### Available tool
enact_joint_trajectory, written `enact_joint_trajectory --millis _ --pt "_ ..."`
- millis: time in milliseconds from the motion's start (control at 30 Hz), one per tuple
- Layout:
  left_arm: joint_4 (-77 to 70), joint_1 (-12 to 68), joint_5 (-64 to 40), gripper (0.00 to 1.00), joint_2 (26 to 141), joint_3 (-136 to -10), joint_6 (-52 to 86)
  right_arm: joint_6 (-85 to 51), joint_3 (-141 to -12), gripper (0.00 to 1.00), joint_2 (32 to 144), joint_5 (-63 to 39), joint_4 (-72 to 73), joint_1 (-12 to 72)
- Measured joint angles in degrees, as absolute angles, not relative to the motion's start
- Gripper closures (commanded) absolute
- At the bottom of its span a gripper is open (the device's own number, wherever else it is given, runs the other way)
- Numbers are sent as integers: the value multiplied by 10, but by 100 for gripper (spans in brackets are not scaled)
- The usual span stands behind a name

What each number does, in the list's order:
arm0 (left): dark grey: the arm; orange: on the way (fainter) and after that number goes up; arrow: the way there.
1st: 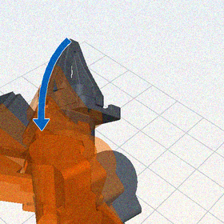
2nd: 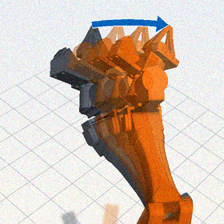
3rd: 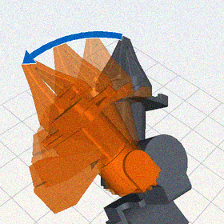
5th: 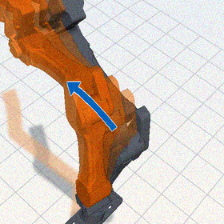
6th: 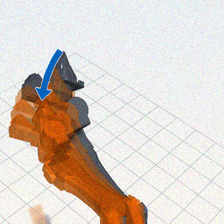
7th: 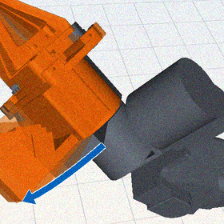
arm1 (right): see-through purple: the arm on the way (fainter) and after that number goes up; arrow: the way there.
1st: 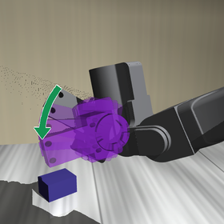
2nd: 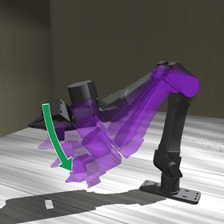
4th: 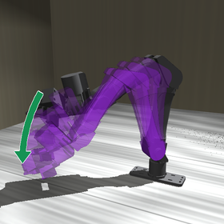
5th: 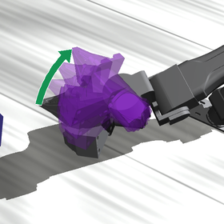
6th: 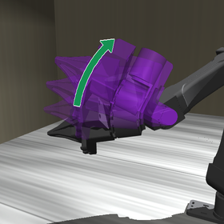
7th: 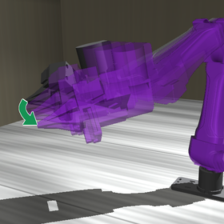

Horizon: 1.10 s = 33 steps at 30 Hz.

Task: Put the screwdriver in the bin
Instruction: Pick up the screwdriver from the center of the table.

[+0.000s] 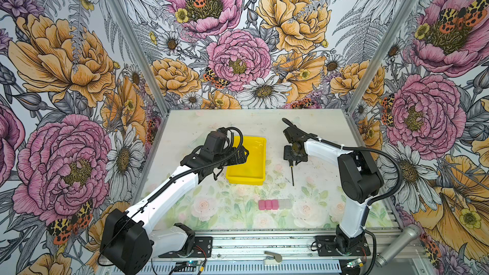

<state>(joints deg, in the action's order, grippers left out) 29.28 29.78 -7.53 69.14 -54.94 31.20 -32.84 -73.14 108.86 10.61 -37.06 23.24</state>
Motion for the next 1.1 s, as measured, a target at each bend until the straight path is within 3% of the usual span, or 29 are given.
enact_joint_trajectory --millis 333,600,1100 --pt "303 298 -63 1 675 -534 316 -320 -731 50 1104 106 -368 233" --pt "307 298 -53 1 675 -530 317 -319 -731 74 1112 107 -364 234" --pt "307 298 -51 1 675 -528 319 -319 -731 91 1112 107 -364 234"
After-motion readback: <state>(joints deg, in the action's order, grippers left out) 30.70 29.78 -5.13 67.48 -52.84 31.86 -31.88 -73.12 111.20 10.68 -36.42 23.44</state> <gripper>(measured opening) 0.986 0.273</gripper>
